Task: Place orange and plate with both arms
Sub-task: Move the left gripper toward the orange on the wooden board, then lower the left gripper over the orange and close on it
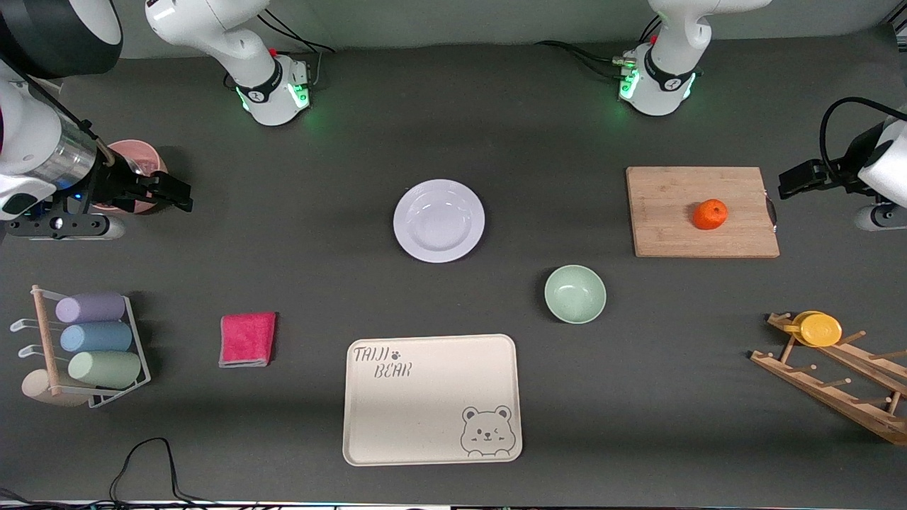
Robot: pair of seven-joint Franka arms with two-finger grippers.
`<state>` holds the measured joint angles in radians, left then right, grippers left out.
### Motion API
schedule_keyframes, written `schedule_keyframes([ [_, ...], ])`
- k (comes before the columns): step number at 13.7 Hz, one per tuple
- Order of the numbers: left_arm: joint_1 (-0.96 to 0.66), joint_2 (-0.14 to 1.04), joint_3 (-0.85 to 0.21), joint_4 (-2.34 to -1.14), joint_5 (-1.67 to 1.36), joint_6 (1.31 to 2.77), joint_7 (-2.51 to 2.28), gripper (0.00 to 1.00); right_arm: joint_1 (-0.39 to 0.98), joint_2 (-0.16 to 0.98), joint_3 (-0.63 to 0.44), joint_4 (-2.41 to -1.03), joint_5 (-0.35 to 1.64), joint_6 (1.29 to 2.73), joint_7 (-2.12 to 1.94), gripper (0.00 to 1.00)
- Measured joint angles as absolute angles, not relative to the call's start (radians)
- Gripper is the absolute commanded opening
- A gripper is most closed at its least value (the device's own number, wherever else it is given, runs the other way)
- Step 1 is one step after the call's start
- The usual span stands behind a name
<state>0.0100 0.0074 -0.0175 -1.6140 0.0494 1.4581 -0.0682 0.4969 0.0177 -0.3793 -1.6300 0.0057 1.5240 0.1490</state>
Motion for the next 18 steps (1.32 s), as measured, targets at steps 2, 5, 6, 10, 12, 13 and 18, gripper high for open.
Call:
schedule_keyframes([
  [2,0.013,-0.013,0.001,-1.636,0.056,1.441,-0.063,1.00,0.497,0.018,-0.379,-1.636,0.006,1.528,0.150,1.00],
  [5,0.023,-0.131,0.056,-1.789,0.075,1.454,-0.020,1.00,0.497,0.019,-0.379,-1.637,0.007,1.528,0.150,1.00],
  [6,0.027,-0.194,0.068,-1.873,0.079,1.475,-0.009,1.00,0.497,0.019,-0.379,-1.638,0.007,1.528,0.150,1.00],
  [10,0.030,-0.376,0.076,-2.111,0.079,1.522,-0.003,1.00,0.497,0.019,-0.379,-1.638,0.007,1.529,0.151,1.00],
  [12,0.030,-0.397,0.075,-2.159,0.080,1.550,-0.003,1.00,0.497,0.019,-0.379,-1.638,0.007,1.529,0.152,1.00],
  [13,0.030,-0.397,0.075,-2.176,0.080,1.571,-0.003,1.00,0.497,0.019,-0.379,-1.638,0.007,1.530,0.152,1.00],
  [18,0.030,-0.381,0.074,-2.328,0.080,1.755,-0.003,1.00,0.497,0.019,-0.379,-1.651,0.007,1.533,0.153,1.00],
])
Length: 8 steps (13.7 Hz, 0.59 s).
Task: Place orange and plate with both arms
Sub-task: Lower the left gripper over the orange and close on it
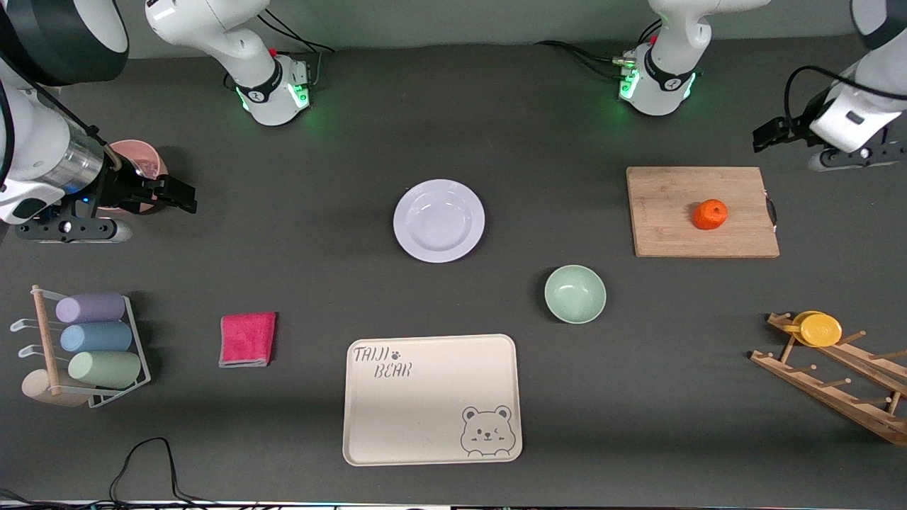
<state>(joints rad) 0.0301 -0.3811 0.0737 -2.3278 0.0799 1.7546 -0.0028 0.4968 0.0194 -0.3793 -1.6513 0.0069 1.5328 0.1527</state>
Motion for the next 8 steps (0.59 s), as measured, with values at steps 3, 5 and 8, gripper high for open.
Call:
schedule_keyframes([
  [3,0.030,-0.315,0.074,-2.408,0.081,1.918,-0.003,1.00,0.497,0.019,-0.379,-1.653,0.007,1.533,0.153,1.00],
  [5,0.030,-0.261,0.074,-2.471,0.081,2.047,-0.003,1.00,0.497,0.019,-0.379,-1.654,0.007,1.533,0.153,1.00],
  [8,0.033,-0.165,0.075,-2.521,0.081,2.215,-0.003,1.00,0.497,0.019,-0.379,-1.655,0.007,1.534,0.154,1.00],
])
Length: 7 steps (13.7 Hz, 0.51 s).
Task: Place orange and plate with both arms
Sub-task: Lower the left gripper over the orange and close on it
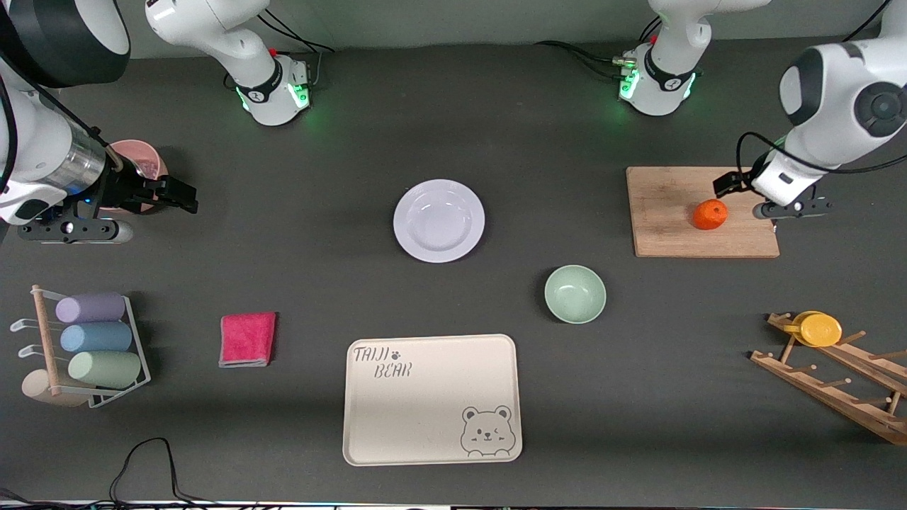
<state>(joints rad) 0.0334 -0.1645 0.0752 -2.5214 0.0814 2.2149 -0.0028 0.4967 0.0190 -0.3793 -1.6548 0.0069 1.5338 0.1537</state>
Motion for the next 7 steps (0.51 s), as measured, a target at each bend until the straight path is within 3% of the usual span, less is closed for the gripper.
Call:
schedule_keyframes([
  [7,0.037,-0.013,0.076,-2.646,0.082,2.530,-0.003,1.00,0.497,0.019,-0.379,-1.656,0.007,1.538,0.154,1.00],
])
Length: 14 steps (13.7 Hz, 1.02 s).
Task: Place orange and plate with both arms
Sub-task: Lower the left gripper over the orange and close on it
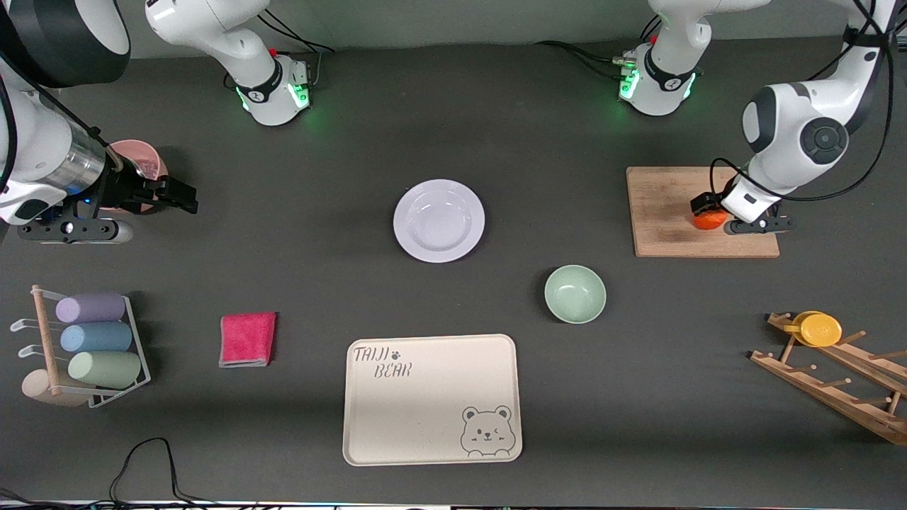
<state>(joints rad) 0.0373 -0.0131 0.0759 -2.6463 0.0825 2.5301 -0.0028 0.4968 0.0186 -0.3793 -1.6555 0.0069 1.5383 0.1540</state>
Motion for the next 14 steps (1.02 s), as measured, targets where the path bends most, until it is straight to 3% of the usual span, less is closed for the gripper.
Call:
schedule_keyframes([
  [9,0.038,0.092,0.076,-2.673,0.086,2.680,0.002,1.00,0.487,0.017,-0.371,-1.656,0.007,1.549,0.154,1.00],
  [10,0.038,0.092,0.076,-2.673,0.086,2.680,0.002,0.90,0.442,0.016,-0.327,-1.656,0.007,1.549,0.154,1.00],
  [11,0.038,0.092,0.076,-2.673,0.086,2.681,0.002,0.22,0.330,0.015,-0.216,-1.656,0.007,1.549,0.154,1.00],
  [12,0.038,0.092,0.076,-2.673,0.086,2.681,0.003,0.00,0.213,0.014,-0.097,-1.656,0.007,1.549,0.154,1.00],
  [14,0.038,0.089,0.076,-2.672,0.086,2.681,0.005,0.00,0.029,0.008,0.095,-1.656,0.008,1.548,0.154,1.00],
])
